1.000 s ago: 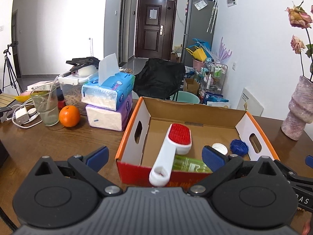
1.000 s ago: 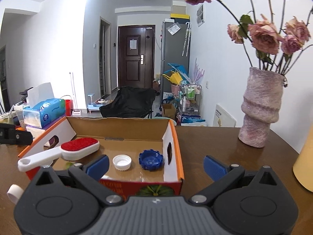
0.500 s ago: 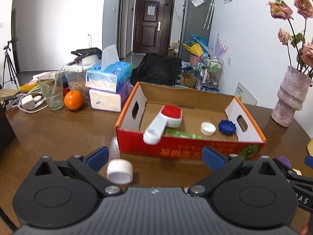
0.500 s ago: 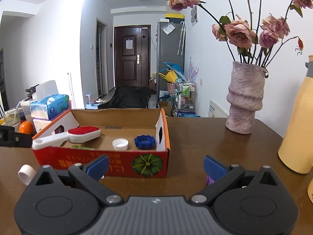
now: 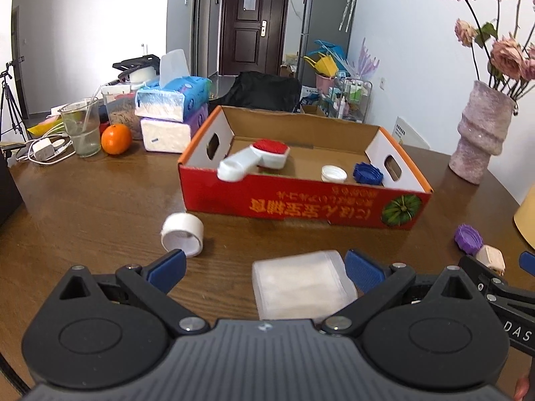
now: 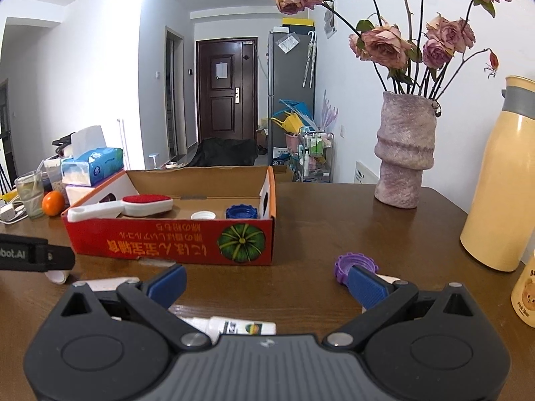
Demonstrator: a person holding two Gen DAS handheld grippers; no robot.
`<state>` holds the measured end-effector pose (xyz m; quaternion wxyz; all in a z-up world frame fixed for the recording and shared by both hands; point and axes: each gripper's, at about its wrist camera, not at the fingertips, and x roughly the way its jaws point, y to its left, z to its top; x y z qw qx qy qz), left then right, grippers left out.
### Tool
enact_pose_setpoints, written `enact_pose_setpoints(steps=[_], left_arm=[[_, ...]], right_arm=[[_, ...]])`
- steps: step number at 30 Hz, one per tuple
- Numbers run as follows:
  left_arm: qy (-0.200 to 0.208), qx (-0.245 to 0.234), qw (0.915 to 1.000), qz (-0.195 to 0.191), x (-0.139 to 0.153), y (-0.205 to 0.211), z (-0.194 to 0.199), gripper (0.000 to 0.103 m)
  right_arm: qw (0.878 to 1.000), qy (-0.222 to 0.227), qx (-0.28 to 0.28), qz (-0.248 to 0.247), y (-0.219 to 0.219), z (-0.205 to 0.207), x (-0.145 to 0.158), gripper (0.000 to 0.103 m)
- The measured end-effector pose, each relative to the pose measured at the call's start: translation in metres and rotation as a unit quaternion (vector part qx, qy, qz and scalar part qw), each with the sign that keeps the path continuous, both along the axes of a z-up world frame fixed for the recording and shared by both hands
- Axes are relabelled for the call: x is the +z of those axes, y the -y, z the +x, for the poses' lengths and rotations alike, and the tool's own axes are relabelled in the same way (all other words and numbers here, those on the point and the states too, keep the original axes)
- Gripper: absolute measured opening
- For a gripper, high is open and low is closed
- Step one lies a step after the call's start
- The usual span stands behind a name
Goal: Organize rigid objects
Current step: 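Move both tools back over the table toward the remaining items, then grasp the translucent white container with the left tool while the right tool grasps the white bottle cap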
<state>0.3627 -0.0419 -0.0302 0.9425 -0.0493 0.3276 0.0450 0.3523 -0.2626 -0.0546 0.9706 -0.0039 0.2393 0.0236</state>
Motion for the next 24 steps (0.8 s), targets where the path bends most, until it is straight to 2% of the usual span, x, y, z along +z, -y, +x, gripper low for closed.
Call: enact_pose_setpoints(steps=[18,24], left_arm=[[-0.029,0.01,0.9995,0.004,-0.03,0.038,-0.001,0.103],[-0.031,0.021,0.9992,0.012,-0.037,0.049,0.005,0.103]], right_arm=[[1.0,-0.018,-0.02,-0.007,0.041,-0.023,-0.022,0.103],[0.999,-0.042,-0.022,-0.008,0.053,-0.028,-0.036,0.103]])
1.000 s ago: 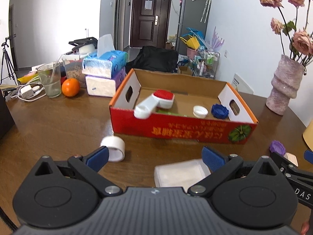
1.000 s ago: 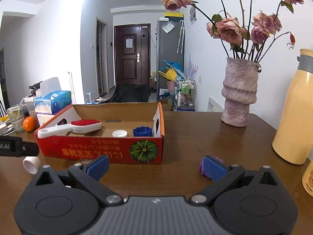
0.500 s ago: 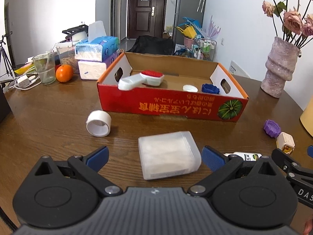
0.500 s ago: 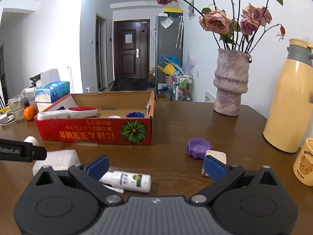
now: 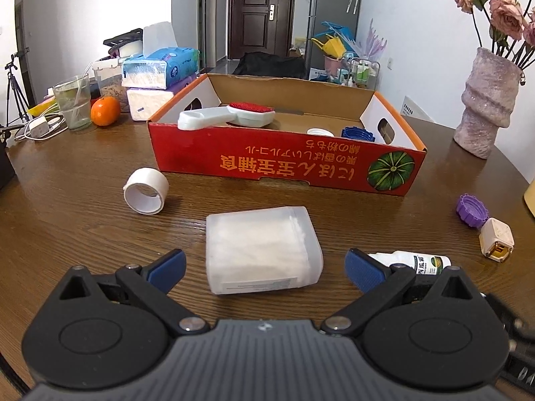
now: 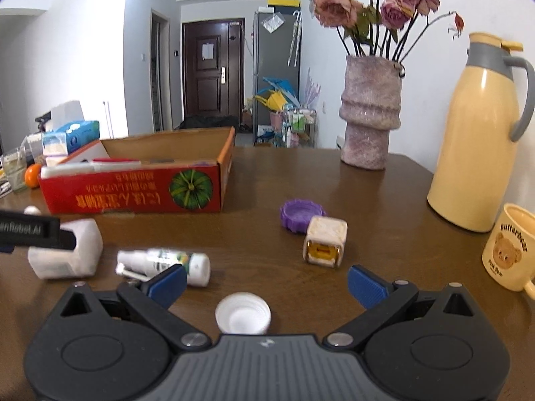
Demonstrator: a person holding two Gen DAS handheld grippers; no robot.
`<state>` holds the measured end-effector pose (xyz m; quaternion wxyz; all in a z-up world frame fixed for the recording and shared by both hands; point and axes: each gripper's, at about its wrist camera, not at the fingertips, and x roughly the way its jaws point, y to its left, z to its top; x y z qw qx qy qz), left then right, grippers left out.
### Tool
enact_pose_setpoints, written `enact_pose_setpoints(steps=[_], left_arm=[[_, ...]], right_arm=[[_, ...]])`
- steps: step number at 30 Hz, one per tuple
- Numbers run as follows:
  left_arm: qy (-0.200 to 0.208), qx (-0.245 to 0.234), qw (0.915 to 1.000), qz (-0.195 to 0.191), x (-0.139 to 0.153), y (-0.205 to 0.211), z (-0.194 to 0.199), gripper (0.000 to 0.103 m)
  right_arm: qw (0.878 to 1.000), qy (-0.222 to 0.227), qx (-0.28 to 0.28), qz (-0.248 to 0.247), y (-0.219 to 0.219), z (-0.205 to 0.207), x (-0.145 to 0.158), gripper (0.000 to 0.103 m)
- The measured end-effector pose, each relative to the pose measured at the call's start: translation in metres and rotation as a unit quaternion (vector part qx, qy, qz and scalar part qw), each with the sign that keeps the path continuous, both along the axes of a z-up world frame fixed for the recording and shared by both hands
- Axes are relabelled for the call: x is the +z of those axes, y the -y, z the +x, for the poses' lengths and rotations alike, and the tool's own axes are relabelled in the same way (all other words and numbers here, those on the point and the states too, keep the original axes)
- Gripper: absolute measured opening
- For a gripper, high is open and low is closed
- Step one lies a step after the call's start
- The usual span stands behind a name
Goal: Organize rigid objects
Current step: 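Grasp the translucent white container with the left tool while the right tool grasps the white bottle cap, then lift the white container and white cap and carry both toward the cardboard box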
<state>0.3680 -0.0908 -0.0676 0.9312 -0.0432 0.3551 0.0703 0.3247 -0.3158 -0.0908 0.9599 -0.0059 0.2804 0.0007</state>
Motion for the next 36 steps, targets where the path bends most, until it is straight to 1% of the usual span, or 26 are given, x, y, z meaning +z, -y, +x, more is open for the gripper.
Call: enact_pose_setpoints(steps=[2,4,6,8,10,12,13,14,15,16,17,20,26,30,33,35,36], left_arm=[[-0.002,0.001,1.0,0.003,-0.002,0.002,0.002,0.103],[-0.002,0.004,1.0,0.006,-0.004,0.004,0.004,0.103],[-0.004,0.007,0.9999,0.009,-0.006,0.005,0.006,0.103],[-0.005,0.011,0.9999,0.012,-0.008,0.005,0.008,0.103],[-0.007,0.014,0.9998,0.014,-0.01,0.005,0.01,0.103],[-0.009,0.017,0.9997,0.014,-0.012,0.004,0.011,0.103],[-0.01,0.018,0.9997,0.015,-0.013,0.004,0.012,0.103],[-0.011,0.019,0.9996,0.015,-0.014,0.005,0.013,0.103],[-0.011,0.021,0.9996,0.016,-0.014,0.005,0.014,0.103],[-0.011,0.021,0.9996,0.017,-0.015,0.005,0.015,0.103],[-0.012,0.023,0.9995,0.018,-0.016,0.005,0.016,0.103],[-0.014,0.028,0.9992,0.024,-0.019,0.007,0.02,0.103],[-0.023,0.041,0.9983,0.034,-0.027,0.007,0.029,0.103],[-0.033,0.039,0.9982,0.032,-0.033,0.005,0.033,0.103],[-0.033,0.037,0.9982,0.033,-0.036,0.005,0.034,0.103],[-0.035,0.036,0.9983,0.031,-0.037,0.004,0.035,0.098],[-0.036,0.034,0.9984,0.028,-0.037,0.004,0.035,0.093]], right_arm=[[1.0,-0.009,0.004,-0.002,0.001,-0.002,-0.006,0.103],[1.0,-0.018,0.009,-0.002,0.002,-0.003,-0.011,0.1],[1.0,-0.025,0.012,-0.001,0.001,-0.003,-0.014,0.094],[0.999,-0.033,0.018,0.002,-0.001,0.0,-0.016,0.091],[0.999,-0.042,0.023,0.009,-0.001,0.003,-0.02,0.086],[0.998,-0.05,0.027,0.015,-0.001,0.005,-0.024,0.074],[0.998,-0.055,0.029,0.018,-0.001,0.007,-0.026,0.071],[0.997,-0.062,0.029,0.019,-0.002,0.009,-0.028,0.061],[0.997,-0.066,0.029,0.019,-0.002,0.011,-0.03,0.055],[0.998,-0.062,0.027,0.012,-0.004,0.01,-0.03,0.05],[0.998,-0.061,0.029,0.015,-0.004,0.01,-0.03,0.04],[0.998,-0.056,0.028,0.022,-0.004,0.009,-0.03,0.039],[0.999,-0.042,0.016,0.013,-0.006,0.008,-0.029,0.039],[0.999,-0.04,0.011,0.012,-0.005,0.008,-0.029,0.039],[0.999,-0.04,0.006,0.014,-0.003,0.009,-0.029,0.039],[0.999,-0.039,0.005,0.014,-0.003,0.009,-0.03,0.039],[0.999,-0.039,0.005,0.013,-0.003,0.009,-0.03,0.039]])
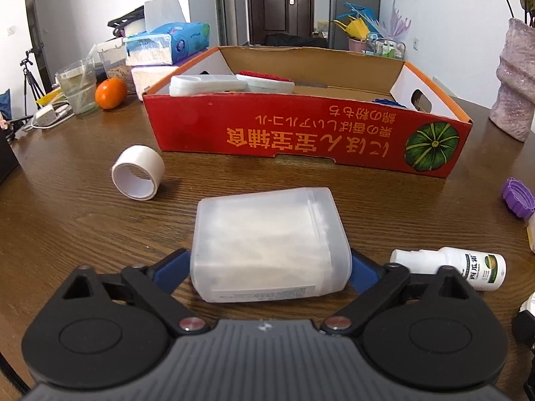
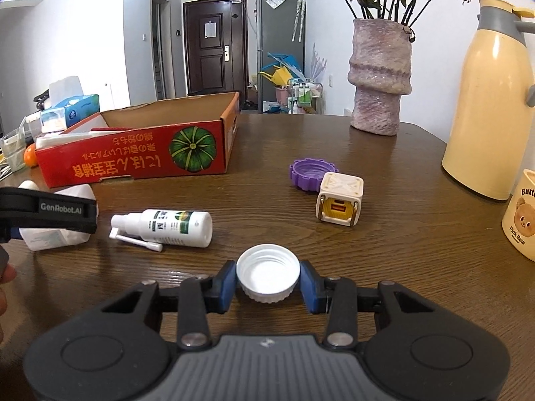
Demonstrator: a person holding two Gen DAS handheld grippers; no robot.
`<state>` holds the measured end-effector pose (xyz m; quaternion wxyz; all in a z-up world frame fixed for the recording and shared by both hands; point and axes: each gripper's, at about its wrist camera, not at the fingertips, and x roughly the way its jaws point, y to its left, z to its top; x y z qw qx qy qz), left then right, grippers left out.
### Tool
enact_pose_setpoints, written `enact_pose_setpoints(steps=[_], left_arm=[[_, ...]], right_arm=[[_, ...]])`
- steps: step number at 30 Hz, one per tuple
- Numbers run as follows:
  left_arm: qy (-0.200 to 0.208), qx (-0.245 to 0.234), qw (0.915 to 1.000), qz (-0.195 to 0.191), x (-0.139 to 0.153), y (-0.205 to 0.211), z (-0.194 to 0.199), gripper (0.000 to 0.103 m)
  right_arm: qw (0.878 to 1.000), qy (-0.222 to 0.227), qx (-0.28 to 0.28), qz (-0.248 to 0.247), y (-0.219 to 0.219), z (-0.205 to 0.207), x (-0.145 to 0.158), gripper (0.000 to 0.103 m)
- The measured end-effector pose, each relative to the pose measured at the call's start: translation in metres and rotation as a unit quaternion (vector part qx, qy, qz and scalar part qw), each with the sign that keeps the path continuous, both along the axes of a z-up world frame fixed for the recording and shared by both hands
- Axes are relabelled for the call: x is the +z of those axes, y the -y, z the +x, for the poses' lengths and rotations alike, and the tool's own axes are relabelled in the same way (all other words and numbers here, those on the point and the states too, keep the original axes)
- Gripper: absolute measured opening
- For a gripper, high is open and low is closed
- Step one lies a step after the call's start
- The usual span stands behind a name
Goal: Organize rigid objects
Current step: 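Lift the white container and white cap and carry both toward the cardboard box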
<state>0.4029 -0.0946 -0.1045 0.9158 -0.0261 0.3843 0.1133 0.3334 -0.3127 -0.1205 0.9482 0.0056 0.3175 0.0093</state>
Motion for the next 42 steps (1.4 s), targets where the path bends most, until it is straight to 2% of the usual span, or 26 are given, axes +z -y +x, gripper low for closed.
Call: enact_pose_setpoints(steps=[4,20,42], left_arm=[[0.001,-0.004,1.0,-0.001,-0.001,0.001,-0.001,0.085],[0.019,-0.035,0.9992,0.009,0.002,0.005,-0.008,0.084],[0.063,-0.065,0.9958,0.013,0.022,-0.006,-0.031,0.084]], right_arm=[[1.0,0.001,-0.002,-0.001,-0.001,0.0,0.0,0.039],[1.0,0.005,-0.006,-0.001,-0.001,0.0,-0.001,0.039],[0.998,0.055,-0.011,0.008,-0.019,-0.016,0.009,0.039]])
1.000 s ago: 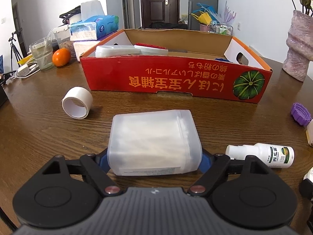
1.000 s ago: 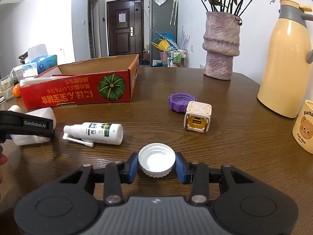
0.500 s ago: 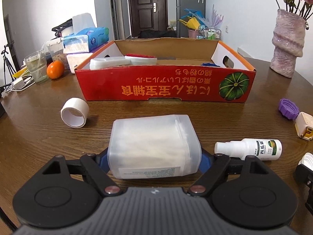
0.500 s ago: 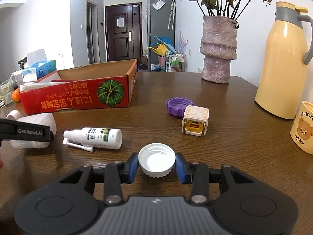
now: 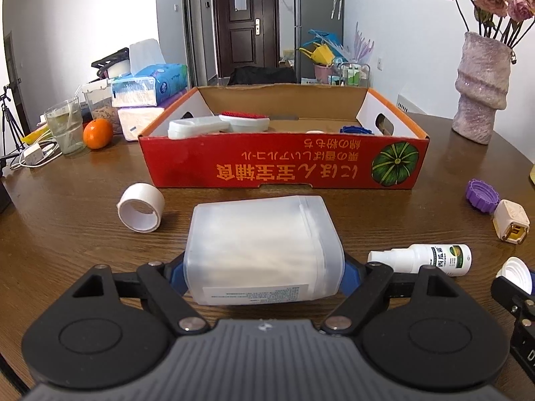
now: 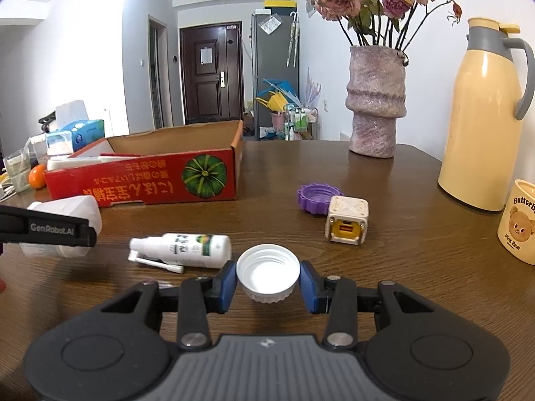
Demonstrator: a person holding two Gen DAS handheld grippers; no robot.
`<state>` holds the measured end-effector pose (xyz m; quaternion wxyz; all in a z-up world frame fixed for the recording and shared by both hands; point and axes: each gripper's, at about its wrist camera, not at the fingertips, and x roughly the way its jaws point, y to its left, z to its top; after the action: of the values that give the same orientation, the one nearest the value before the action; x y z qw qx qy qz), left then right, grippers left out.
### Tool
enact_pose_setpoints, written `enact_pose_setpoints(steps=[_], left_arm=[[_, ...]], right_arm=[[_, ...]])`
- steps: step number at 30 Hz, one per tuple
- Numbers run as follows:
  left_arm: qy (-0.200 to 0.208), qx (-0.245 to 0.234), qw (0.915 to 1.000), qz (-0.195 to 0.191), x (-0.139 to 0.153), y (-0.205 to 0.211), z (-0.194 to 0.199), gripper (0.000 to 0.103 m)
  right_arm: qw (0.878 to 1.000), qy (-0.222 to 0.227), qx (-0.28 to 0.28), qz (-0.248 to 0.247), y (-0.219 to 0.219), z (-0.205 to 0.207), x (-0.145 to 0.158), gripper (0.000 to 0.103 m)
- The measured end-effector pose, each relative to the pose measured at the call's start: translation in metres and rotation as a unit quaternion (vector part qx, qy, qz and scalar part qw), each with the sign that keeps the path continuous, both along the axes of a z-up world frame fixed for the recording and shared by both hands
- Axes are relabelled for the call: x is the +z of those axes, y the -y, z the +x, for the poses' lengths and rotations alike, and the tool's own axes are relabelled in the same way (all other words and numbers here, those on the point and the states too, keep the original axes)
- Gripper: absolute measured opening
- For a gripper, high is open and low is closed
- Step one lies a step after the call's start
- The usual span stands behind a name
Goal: Organize rigid objects
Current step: 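Lift the white container and white cap and carry both toward the cardboard box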
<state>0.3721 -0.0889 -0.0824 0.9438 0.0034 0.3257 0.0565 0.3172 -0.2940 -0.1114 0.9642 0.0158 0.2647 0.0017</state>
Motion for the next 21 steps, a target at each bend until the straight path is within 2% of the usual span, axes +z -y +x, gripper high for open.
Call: enact_pose_setpoints(steps=[8,21], left_arm=[[0.024,-0.009,0.9997,0.002,0.01,-0.014,-0.012,0.084],[0.04,-0.002,0.9992,-0.004,0.022,-0.042,-0.02,0.084]], right_arm=[[1.0,0.02,0.011,0.007,-0.024,-0.006,0.006,0.039],[0.998,0.042,0.032,0.015,-0.06,0.001,0.023,0.039]])
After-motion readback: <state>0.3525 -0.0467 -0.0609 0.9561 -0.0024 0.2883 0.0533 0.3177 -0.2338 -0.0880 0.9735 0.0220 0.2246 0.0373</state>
